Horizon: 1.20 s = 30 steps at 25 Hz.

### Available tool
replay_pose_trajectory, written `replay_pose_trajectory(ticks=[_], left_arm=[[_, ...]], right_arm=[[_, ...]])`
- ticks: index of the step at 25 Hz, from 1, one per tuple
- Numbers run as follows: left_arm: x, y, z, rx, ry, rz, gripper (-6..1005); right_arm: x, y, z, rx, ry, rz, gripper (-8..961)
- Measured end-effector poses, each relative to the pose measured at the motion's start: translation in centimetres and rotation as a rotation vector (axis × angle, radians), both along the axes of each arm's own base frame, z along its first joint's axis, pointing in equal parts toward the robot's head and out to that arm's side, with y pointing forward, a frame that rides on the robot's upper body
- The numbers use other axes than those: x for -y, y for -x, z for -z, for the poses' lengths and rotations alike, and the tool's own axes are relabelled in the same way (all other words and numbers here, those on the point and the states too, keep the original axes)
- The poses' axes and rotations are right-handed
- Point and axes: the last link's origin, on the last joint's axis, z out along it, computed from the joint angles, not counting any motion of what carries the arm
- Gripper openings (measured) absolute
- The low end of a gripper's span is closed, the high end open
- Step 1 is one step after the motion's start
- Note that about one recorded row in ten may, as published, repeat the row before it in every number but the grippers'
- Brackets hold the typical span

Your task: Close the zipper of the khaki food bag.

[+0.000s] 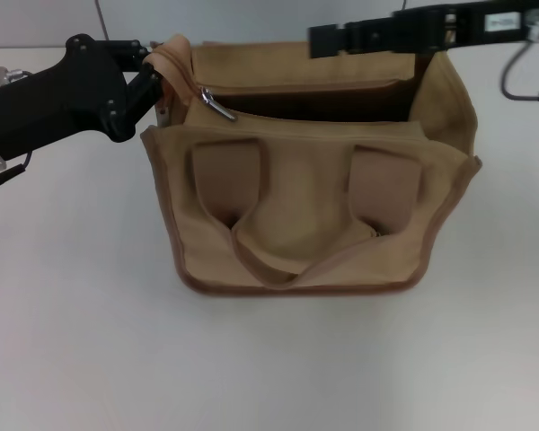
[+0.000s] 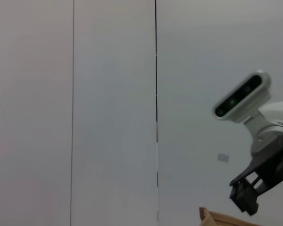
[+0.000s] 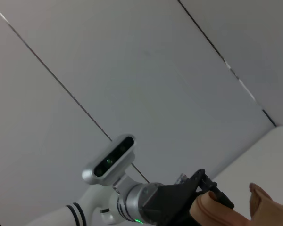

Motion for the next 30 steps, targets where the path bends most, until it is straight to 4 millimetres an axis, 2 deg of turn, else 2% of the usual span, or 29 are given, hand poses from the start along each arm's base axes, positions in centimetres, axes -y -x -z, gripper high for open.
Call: replay_pose_trajectory(ticks=[4, 10, 15, 30], left_arm=[[0.1, -0.1, 0.0, 0.004, 0.003, 0.006, 20], [0.2, -0.1, -0.1, 0.017, -0.001, 0.011, 20], [0.2, -0.2, -0.1, 0.018, -0.002, 0.014, 20], [-0.3, -0.9, 0.2, 0.029, 0.008, 0.025, 21]], right_arm=[[-1.1, 2.1, 1.1, 0.099, 0.042, 0.026, 502], [-1.7, 4.2, 2.9, 0.222, 0.089, 0.029, 354], [-1.8, 5.0, 4.5, 0.282, 0.103, 0.037, 355], [-1.9, 7.0, 7.2, 0.365, 0.094, 0.006, 350]])
